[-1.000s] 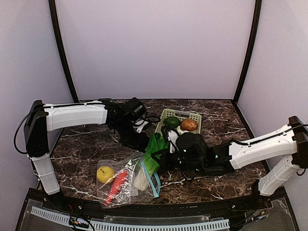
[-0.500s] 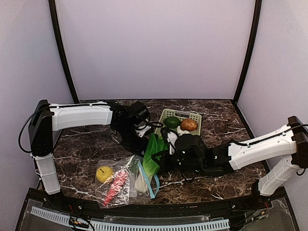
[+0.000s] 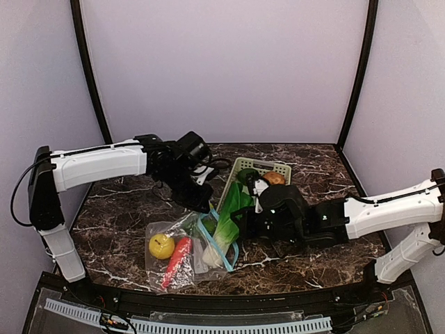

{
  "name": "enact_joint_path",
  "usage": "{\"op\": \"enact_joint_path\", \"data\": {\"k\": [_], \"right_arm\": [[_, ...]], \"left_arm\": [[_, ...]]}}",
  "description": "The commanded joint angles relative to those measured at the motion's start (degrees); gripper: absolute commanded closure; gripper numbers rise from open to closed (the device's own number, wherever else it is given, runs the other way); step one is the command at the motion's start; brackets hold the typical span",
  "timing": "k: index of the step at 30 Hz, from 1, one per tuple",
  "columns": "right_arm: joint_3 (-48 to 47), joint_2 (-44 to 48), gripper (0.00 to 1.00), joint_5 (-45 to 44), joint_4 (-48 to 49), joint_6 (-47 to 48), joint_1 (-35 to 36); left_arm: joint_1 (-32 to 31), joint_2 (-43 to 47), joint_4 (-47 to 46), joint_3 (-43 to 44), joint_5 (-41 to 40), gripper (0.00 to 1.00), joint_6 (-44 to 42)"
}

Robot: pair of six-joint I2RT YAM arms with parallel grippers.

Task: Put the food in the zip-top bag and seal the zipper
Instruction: Pick up the zipper food storage bag at the center of the board, then adjust the fake vegetable in the zipper food storage bag.

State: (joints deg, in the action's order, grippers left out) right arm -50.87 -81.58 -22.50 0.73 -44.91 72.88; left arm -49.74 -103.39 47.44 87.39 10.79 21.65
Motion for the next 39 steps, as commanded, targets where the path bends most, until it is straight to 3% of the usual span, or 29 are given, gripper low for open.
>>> {"op": "enact_joint_path", "data": {"k": [1,8,15,21,28,39], "right_arm": [[-4.5,7.0,0.98,-7.2,-5.9,-1.1,0.3],[-11.3,10.1,0.97,-10.4,-8.9,5.9,0.3],[-15.4,5.1,0.97,-12.4,-7.8,19.1,1.1],[-14.5,3.2,0.96,-8.1,-10.1,15.0,1.2],[-13.1,1.1,0.96,2.7,-11.9,8.1,0.9],[-15.7,-2.5,0.95,16.2,-20.7,7.6,-2.3]], "left_arm": [[-0.2,12.7,-11.8,-4.2,-0.2,0.99,5.4],[-0.2,20.0,-25.4,-11.4,3.8,0.99,9.8],[-0.1,22.9,-32.1,-14.9,4.4,0.99,11.6],[-0.1,25.1,-37.9,-19.5,3.6,0.99,13.3],[-0.2,27.1,-41.5,-22.7,3.3,0.99,14.6],[-0.2,28.5,-45.0,-25.4,4.7,0.99,15.4]]}}
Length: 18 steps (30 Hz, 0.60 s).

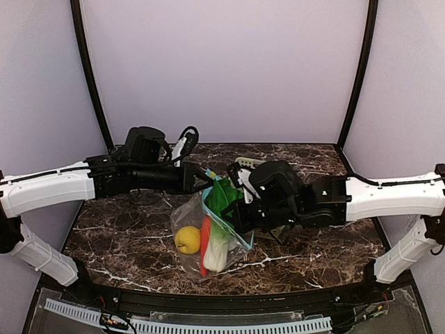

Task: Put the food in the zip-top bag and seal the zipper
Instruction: Adjust the fake vegetable in the zipper food storage bag.

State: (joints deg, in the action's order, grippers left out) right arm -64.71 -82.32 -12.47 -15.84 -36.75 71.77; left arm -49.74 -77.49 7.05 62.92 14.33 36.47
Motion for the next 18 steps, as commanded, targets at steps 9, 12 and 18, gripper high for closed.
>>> {"op": "enact_joint_path", "data": {"k": [9,12,18], "right_arm": [[-6.1,-8.7,0.95,11.9,-4.6,0.4,-2.8],[-7.0,-11.1,0.95,11.6,-4.6,-0.1,-3.3],[-9.5,-13.4,0.89,9.7,-4.8,-0.1,-3.7]], "left_arm": [[-0.2,2.4,-6.0,-1.6,3.7,0.99,0.5],[-0.2,2.6,-6.1,-1.9,4.2,0.99,0.6],[-0.2,4.0,-6.1,-3.8,3.9,0.99,1.4]]}}
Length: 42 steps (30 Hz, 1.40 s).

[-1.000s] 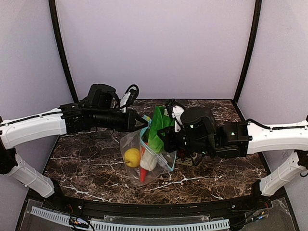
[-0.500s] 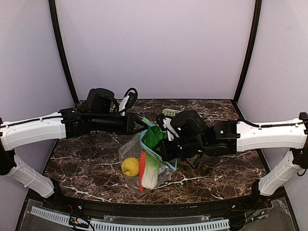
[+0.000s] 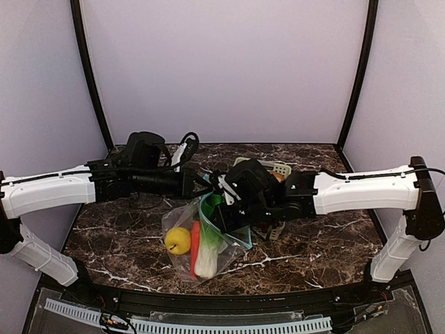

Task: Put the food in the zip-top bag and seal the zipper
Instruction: Adjust the fake vegetable in the zipper food storage bag, then adjust the zipper food storage bag at the center of the board.

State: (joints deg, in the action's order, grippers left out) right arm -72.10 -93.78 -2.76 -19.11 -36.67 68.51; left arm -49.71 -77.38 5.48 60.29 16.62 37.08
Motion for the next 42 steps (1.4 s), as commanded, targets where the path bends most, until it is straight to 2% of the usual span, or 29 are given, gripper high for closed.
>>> {"op": "enact_joint_path", "data": {"k": [1,7,14,19,24,28,42], "right_arm": [[-2.3,-2.2,0.86,-0.5,-2.0,-0.5,-0.5],[-1.7,0.2,0.68,1.4,-2.5,0.6,-0.9],[0.2,9.7,0.39,9.7,-3.0,3.7,-0.8],[2.1,15.6,0.26,11.1,-5.9,3.6,-0.9],[4.3,18.9,0.24,4.1,-10.0,2.3,-1.3],[5.9,17.9,0.28,-2.0,-12.0,0.3,-1.6],[8.7,12.3,0.46,-2.7,-8.4,-2.3,-4.9]], "left_arm": [[-0.2,4.6,-4.5,-1.4,0.9,0.99,0.8],[-0.2,7.2,-0.4,-2.3,-3.2,0.99,0.2],[-0.1,8.2,1.3,-3.9,-5.1,0.99,0.9],[-0.1,8.2,0.7,-4.4,-5.1,0.99,1.2],[-0.1,8.6,-0.5,-4.9,-4.4,0.99,1.1],[-0.1,8.7,-1.1,-5.4,-3.5,0.99,1.3],[-0.1,9.2,-1.3,-5.6,-2.6,0.99,1.2]]}}
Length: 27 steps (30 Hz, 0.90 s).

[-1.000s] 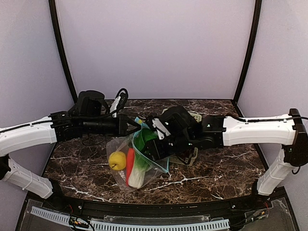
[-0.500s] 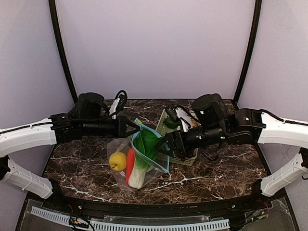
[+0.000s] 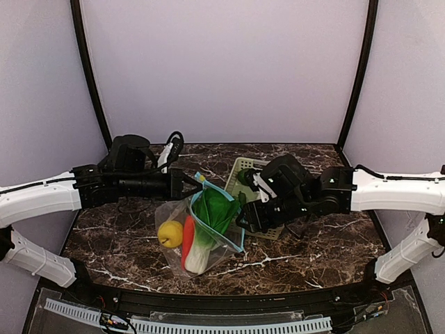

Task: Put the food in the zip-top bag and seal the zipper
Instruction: Adjust the zipper food storage bag at the center of the board.

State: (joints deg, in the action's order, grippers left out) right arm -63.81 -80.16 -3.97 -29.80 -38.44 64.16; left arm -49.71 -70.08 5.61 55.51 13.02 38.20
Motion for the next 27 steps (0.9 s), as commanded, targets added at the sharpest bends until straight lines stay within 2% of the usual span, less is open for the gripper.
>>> {"op": "enact_joint_path", "data": {"k": [1,7,9,12,13,15,17,18,19,20,22,24,27], "right_arm": [[0.4,-1.8,0.48,-2.0,2.5,-0.4,-0.6],[0.6,-3.4,0.63,-0.9,7.2,0.4,-1.2],[0.3,-4.0,0.75,-0.6,8.7,0.9,-1.2],[-0.8,-4.0,0.97,0.1,9.5,1.2,-1.2],[-0.9,-3.7,1.0,0.4,9.9,1.4,-1.2],[-0.8,-2.6,1.0,1.0,10.4,1.8,-1.2],[-0.4,-1.0,1.0,1.5,10.9,2.4,-1.1],[-0.2,0.0,1.0,1.8,11.1,2.8,-1.1],[-0.1,0.9,1.0,2.1,11.2,3.1,-1.0],[0.1,1.7,1.0,2.4,11.3,3.2,-0.9],[0.3,3.1,1.0,3.0,11.5,3.7,-0.8],[0.2,3.9,1.0,3.1,11.5,3.8,-0.7],[-0.3,4.1,1.0,3.5,11.5,3.7,-0.4]], "left_arm": [[-0.1,1.9,-1.5,-0.8,1.2,0.99,0.0],[-0.1,1.8,-1.4,-0.7,1.7,0.99,0.0],[-0.1,1.9,-1.4,-0.9,1.8,0.99,-0.1],[-0.1,1.9,-0.8,-1.1,1.5,0.99,-0.3],[-0.1,2.0,-0.5,-1.1,1.3,0.99,-0.5],[-0.1,2.3,1.0,-0.8,0.3,0.99,-1.2],[-0.1,2.8,3.8,-0.2,-1.6,0.88,-2.2],[-0.1,3.2,6.0,0.2,-3.3,0.74,-2.7],[-0.1,3.4,7.5,1.3,-4.3,0.67,-3.7],[-0.1,3.7,10.5,2.1,-6.3,0.53,-4.3],[-0.1,3.9,15.2,4.9,-9.4,0.38,-6.2],[-0.1,3.8,19.6,8.5,-11.8,0.29,-7.6],[-0.2,3.9,23.1,13.9,-14.7,0.27,-8.7]]}}
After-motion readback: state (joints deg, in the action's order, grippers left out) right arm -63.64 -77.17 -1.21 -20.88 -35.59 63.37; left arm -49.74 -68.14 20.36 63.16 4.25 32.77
